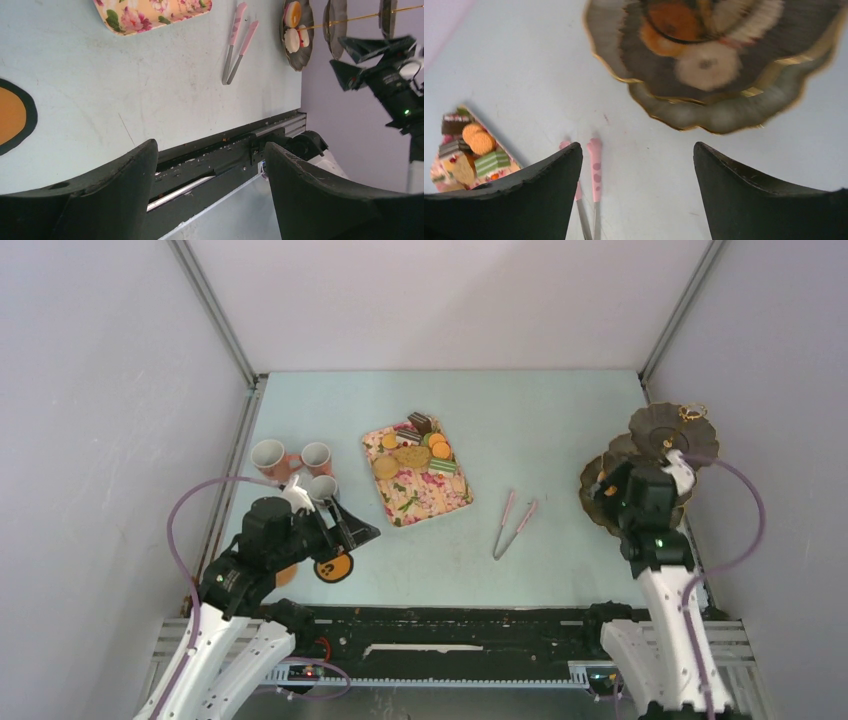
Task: Serve the afternoon tea
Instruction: Adjust the desert table at the center of the board.
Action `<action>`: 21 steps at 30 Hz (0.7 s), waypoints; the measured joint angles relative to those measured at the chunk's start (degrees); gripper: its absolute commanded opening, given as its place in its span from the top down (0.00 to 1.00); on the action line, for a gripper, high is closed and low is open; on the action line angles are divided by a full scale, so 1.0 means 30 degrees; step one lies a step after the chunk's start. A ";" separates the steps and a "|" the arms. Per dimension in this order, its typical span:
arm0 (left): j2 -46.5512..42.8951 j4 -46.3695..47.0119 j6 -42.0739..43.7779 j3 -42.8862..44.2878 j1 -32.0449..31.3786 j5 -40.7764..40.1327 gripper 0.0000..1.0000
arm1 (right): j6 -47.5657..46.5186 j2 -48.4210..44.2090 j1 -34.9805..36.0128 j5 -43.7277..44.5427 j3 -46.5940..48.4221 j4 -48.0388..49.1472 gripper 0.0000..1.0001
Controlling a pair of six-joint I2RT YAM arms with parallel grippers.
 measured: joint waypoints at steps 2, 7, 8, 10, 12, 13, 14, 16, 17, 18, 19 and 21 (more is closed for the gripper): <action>0.0066 0.0204 0.0000 0.0000 0.0000 0.0073 0.16 | 0.0692 -0.1974 -0.1443 -0.0335 -0.1005 -0.0663 0.15; 0.0401 0.0335 0.0015 0.0007 0.0000 0.0342 0.16 | 0.1902 -0.4641 -0.5880 -0.1027 -0.2106 -0.3089 0.19; 0.0452 0.0328 0.0022 0.0007 0.0000 0.0386 0.16 | 0.2076 -0.4685 -0.6951 -0.1180 -0.2186 -0.3446 0.19; 0.0488 0.0328 0.0022 0.0007 0.0000 0.0393 0.16 | 0.2681 -0.4648 -0.8444 -0.1005 -0.2346 -0.4080 0.22; 0.0466 0.0328 0.0022 0.0007 0.0000 0.0393 0.16 | 0.3300 -0.4612 -0.9245 -0.0816 -0.2535 -0.4575 0.24; 0.0444 0.0328 0.0022 0.0007 0.0000 0.0393 0.16 | 0.3548 -0.4546 -0.9515 -0.0692 -0.2594 -0.4677 0.25; 0.0423 0.0328 0.0015 0.0007 0.0000 0.0393 0.16 | 0.3825 -0.4422 -0.9872 -0.0481 -0.2623 -0.4743 0.26; 0.0313 0.0321 0.0015 0.0007 0.0000 0.0393 0.16 | 0.4131 -0.4007 -1.0564 -0.0095 -0.2645 -0.4663 0.26; 0.0219 0.0321 0.0015 0.0007 0.0000 0.0393 0.16 | 0.4211 -0.3745 -1.0907 0.0044 -0.2652 -0.4488 0.26; 0.0131 0.0306 0.0022 0.0007 0.0000 0.0386 0.16 | 0.4255 -0.3468 -1.1176 0.0102 -0.2667 -0.4255 0.26; 0.0044 0.0291 0.0022 0.0007 0.0007 0.0386 0.16 | 0.4291 -0.3067 -1.1504 0.0117 -0.2681 -0.3891 0.26; -0.0087 0.0255 0.0022 0.0007 0.0015 0.0386 0.16 | 0.4357 -0.1967 -1.2167 -0.0022 -0.2739 -0.2907 0.28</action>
